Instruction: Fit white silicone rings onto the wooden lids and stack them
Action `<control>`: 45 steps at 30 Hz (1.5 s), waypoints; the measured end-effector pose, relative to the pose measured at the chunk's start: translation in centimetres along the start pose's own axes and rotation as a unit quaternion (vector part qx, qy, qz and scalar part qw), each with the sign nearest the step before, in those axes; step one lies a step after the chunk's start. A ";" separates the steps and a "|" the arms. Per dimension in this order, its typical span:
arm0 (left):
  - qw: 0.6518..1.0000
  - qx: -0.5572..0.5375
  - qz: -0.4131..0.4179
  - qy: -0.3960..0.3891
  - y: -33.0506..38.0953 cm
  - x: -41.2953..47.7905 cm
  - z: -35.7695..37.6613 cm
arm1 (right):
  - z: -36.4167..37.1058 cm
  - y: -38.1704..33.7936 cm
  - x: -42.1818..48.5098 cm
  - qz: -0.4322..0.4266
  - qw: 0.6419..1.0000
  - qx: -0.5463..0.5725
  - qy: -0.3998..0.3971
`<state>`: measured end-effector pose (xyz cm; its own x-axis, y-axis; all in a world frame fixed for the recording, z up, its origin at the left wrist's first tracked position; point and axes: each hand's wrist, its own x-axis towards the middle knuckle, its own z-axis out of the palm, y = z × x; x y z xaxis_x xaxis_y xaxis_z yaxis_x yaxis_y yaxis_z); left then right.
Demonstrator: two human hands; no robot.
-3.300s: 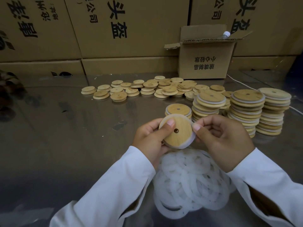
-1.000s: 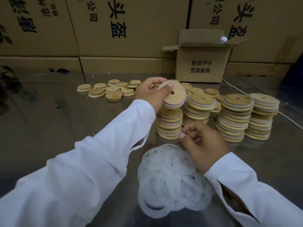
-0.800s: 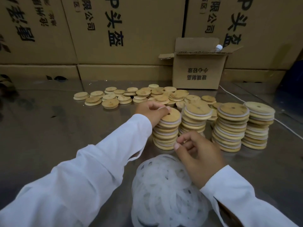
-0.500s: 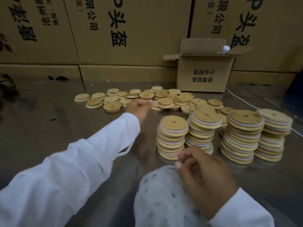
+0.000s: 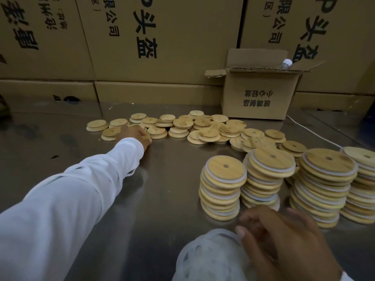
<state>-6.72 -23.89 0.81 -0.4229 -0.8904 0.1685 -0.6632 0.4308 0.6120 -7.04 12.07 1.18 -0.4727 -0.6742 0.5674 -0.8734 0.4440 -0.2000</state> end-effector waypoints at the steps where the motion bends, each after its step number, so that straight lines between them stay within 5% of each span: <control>1: 1.000 -0.009 -0.008 0.014 0.3 -0.3 -0.1 | -0.1 -0.1 0.0 -0.001 1.000 -0.002 0.008; 7: 0.989 -0.123 -0.055 -0.052 2.3 -1.9 -2.5 | -0.5 0.1 -0.1 0.018 0.998 0.045 -0.035; 11: 0.918 -0.339 -0.175 -0.103 4.3 -7.1 -4.5 | -0.5 0.2 -0.2 0.039 0.991 0.101 -0.084; 16: 0.899 -0.418 -0.090 -0.091 5.8 -16.2 -6.1 | -0.2 0.0 -0.5 0.052 0.987 0.118 -0.100; 22: 0.826 -0.512 0.016 -0.236 5.8 -25.2 -4.7 | -0.3 0.5 -0.3 0.073 0.963 0.186 -0.179; 26: 0.814 -0.510 0.016 -0.279 5.3 -26.1 -4.6 | -0.6 0.8 -0.1 0.057 0.945 0.234 -0.220; 31: 0.804 -0.542 -0.008 -0.243 4.5 -25.5 -4.4 | -0.9 0.9 0.1 0.050 0.934 0.302 -0.182; 38: 0.795 -0.547 -0.012 -0.262 4.7 -25.5 -3.8 | -3.7 0.7 0.7 0.017 0.824 0.544 -0.157; 45: 0.775 -0.517 0.010 -0.363 5.0 -26.0 -3.5 | -3.4 -0.9 0.6 0.100 0.864 0.493 0.017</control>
<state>3.12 0.92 2.17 -0.9117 -0.4061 -0.0627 0.0396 -0.2389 0.9702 -6.17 13.30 4.39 -0.6363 -0.6168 0.4633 -0.4577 -0.1816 -0.8704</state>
